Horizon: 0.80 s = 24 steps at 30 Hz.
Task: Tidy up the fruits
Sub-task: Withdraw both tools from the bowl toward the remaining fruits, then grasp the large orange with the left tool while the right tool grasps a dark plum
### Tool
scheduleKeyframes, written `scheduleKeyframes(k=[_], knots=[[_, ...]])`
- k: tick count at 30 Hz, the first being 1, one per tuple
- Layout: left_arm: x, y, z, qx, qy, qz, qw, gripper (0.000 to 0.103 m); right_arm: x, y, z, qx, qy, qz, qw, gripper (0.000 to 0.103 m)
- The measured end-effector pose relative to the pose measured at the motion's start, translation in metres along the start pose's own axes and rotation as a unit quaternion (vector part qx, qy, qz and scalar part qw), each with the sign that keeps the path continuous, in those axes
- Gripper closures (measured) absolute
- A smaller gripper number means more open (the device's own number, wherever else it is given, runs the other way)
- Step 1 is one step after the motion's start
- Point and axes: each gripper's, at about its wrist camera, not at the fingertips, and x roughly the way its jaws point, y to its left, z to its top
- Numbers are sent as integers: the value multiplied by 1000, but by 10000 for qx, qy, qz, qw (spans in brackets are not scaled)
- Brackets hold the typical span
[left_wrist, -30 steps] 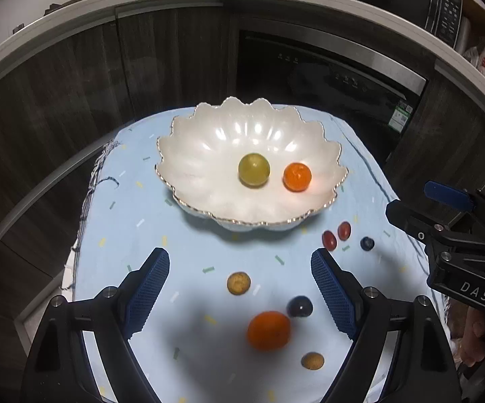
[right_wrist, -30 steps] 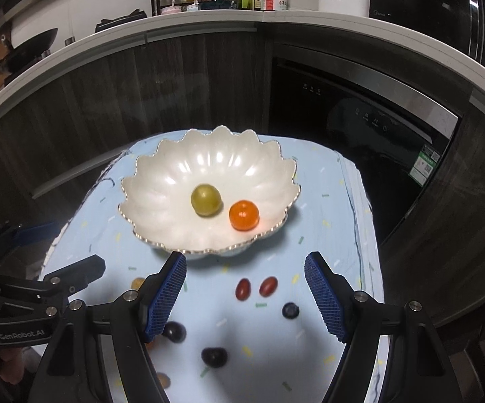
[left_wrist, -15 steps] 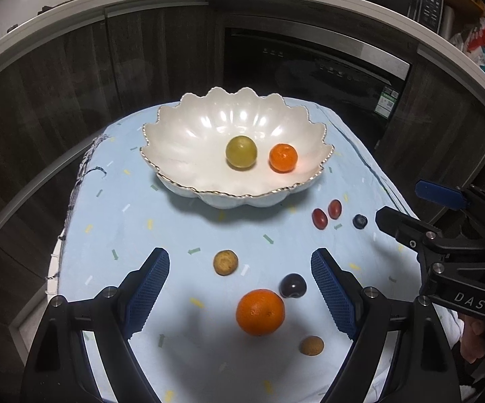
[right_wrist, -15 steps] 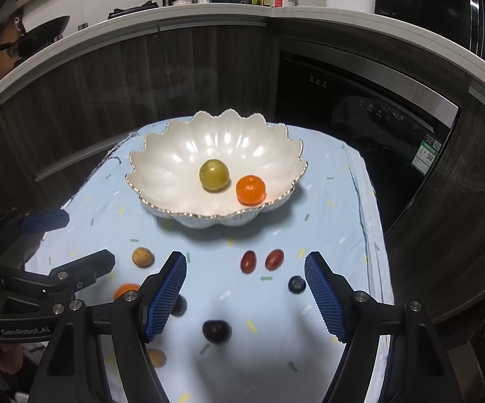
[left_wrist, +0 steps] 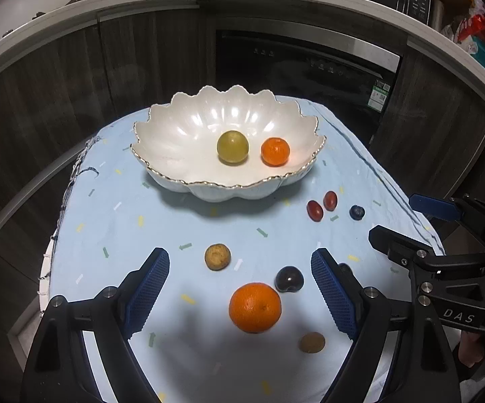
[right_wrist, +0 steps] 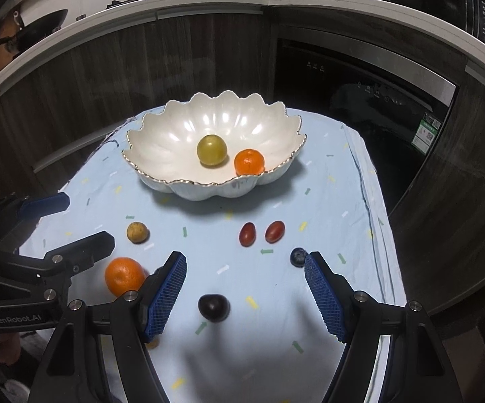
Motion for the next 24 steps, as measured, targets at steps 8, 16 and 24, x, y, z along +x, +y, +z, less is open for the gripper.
scheduleKeyframes(k=[8,16,24], knots=[[10,1,-14,50,147,83,9998,16,6,7,-13,-156,70,-17,9999,29],[22,-1,-26,105,297,75,9995,16,18,9,-24,-245,189,22,9995,29],[36,-5,-40,264,457,71,9986,22,32,14,-33,-395,358,58,9986,29]])
